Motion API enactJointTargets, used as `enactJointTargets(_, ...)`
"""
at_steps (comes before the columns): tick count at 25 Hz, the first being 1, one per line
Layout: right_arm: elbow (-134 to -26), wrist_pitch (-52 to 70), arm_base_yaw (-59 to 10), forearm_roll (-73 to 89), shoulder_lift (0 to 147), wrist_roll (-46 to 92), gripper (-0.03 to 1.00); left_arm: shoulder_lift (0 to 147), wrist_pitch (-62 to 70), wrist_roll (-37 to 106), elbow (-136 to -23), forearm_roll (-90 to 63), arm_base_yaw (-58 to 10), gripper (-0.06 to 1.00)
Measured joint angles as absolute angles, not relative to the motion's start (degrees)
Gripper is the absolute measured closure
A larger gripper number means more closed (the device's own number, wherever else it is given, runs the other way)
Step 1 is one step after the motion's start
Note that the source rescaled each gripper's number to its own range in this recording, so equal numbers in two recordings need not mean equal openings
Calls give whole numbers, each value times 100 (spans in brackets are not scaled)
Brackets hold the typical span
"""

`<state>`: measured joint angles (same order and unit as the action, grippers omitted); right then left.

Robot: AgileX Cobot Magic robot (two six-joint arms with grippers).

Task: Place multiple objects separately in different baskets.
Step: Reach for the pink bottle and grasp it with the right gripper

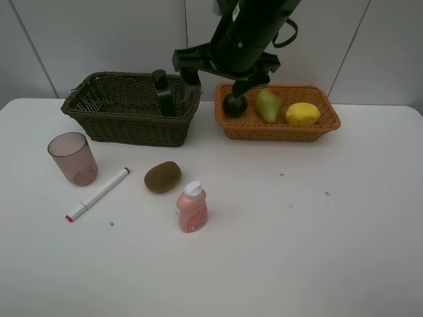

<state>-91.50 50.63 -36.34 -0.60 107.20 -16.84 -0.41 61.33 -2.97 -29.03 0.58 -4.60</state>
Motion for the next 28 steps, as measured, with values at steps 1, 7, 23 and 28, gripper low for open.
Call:
enactJointTargets(1, -9150, 5266, -3677, -69, 10691, -1671, -3, -41, 6133, -297, -2903, 58, -460, 20)
enactJointTargets(7, -9150, 6466, -4056, -326, 10616, -1257, -3, -41, 6133, -297, -2903, 58, -460, 20)
enactJointTargets(23, -9154, 6984, -5077, 88, 10331, 2336, 0, -41, 6133, -297, -2903, 58, -460, 20)
enactJointTargets(28, -9009, 6965, -5081, -233, 10320, 2845, 0, -41, 6133, -297, -2903, 58, -460, 20)
